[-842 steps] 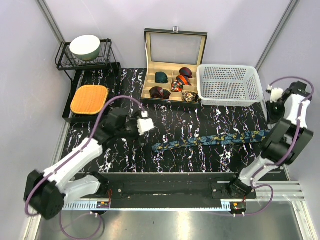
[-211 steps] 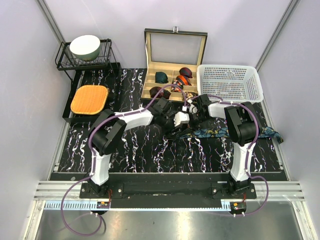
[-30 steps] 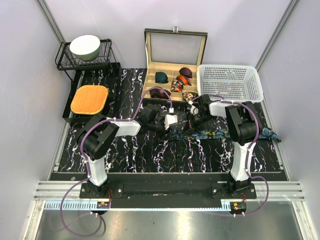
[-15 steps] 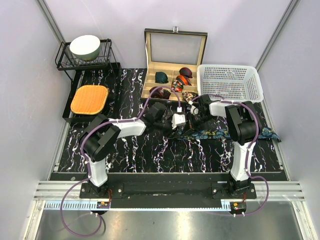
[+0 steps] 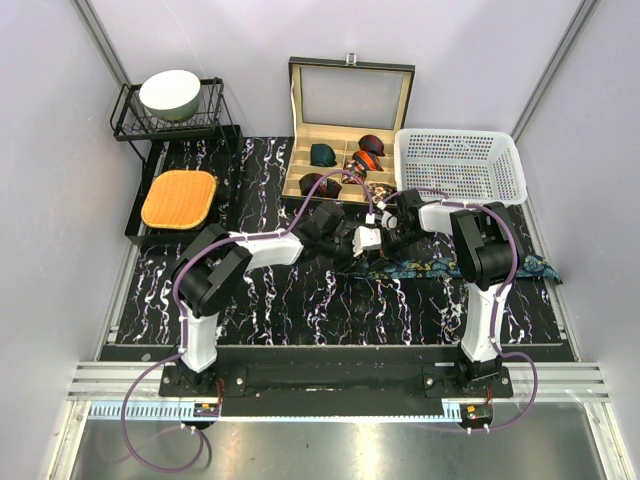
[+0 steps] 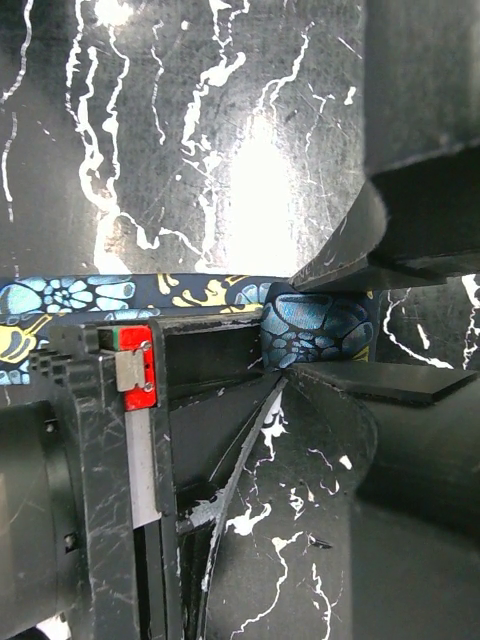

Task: Roll the ties
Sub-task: Roll the tie at the center of the board.

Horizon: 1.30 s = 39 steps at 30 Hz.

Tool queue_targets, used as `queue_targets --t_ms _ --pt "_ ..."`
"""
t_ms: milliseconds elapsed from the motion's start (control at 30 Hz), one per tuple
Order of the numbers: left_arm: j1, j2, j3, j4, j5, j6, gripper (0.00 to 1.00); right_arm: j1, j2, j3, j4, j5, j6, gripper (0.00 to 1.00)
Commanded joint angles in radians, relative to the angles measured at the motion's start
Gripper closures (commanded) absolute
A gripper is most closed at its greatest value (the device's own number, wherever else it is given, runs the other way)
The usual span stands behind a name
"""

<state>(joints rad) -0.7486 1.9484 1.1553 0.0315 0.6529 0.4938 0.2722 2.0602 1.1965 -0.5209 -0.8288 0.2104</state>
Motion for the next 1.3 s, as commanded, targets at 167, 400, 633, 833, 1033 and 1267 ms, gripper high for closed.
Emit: queue_targets --t_ms 167,400,633,833,1033,1267 --pt "-0.011 0.092 -0.017 -0.15 -0.159 0.072 0.71 0.005 0.029 -0.043 0.01 0.099 -0.042 1.0" --pt "-0.018 0.122 0.001 -0.237 -0.225 0.065 0.77 0.004 -0.005 -0.052 0.01 0.074 -0.036 1.0" --pt "-0.024 0.093 -0.045 -0.289 -0.262 0.037 0.78 0.004 -0.028 -0.057 0.018 0.03 -0.032 0.99" --pt "-0.029 0.133 -0.043 -0.312 -0.295 0.048 0.79 0.001 -0.07 -0.072 0.024 -0.026 -0.04 0.86" --pt "-0.04 0.147 -0.026 -0.332 -0.302 0.052 0.8 -0.047 -0.127 -0.058 -0.056 -0.044 -0.086 0.82" --pt "-0.061 0.195 0.023 -0.38 -0.328 0.055 0.8 -0.067 -0.138 -0.049 -0.096 -0.056 -0.091 0.81"
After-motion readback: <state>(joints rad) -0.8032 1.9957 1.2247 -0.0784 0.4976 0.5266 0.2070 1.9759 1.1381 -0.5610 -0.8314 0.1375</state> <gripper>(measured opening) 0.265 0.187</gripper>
